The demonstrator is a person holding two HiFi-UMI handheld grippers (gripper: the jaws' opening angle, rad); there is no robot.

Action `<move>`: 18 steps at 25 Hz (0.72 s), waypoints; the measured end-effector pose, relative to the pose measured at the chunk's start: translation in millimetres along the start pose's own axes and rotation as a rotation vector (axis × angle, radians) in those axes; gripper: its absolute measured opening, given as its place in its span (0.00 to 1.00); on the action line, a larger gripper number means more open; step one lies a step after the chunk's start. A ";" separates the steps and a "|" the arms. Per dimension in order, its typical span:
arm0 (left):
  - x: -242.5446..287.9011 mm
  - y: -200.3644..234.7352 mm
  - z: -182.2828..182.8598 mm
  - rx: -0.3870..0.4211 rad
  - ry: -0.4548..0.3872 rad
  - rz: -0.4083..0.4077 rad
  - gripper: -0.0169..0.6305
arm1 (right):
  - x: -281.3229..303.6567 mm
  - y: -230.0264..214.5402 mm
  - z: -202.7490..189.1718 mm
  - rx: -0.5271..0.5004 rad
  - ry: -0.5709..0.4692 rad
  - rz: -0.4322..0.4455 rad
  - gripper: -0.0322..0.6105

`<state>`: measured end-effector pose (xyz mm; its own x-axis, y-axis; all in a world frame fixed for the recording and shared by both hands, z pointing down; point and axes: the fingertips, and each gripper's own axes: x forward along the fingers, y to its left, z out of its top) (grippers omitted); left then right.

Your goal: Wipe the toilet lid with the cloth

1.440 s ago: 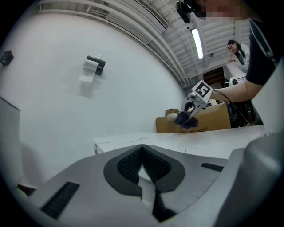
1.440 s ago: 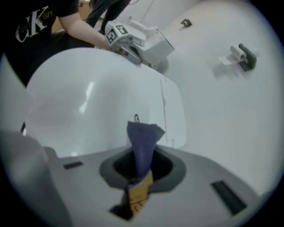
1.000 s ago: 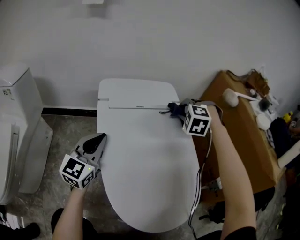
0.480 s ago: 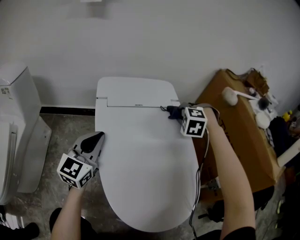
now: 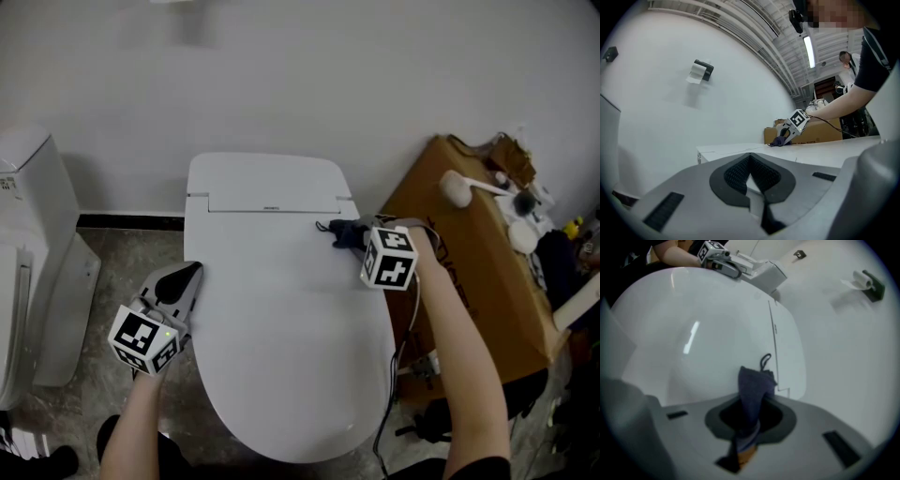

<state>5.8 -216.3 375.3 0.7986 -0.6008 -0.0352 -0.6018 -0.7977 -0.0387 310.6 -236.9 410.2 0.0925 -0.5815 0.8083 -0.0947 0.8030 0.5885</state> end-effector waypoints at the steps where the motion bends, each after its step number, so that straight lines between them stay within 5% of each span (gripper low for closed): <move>1: -0.1 0.0 0.1 0.002 0.001 0.002 0.05 | -1.7 2.5 0.5 0.002 -0.006 0.000 0.15; 18: -2.0 0.2 0.9 0.029 0.010 0.022 0.05 | -29.3 42.3 4.8 -0.026 -0.018 -0.005 0.15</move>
<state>4.1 -215.2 374.5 0.7852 -0.6187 -0.0265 -0.6189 -0.7826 -0.0670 299.1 -186.5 411.5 0.0749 -0.5877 0.8056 -0.0685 0.8030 0.5921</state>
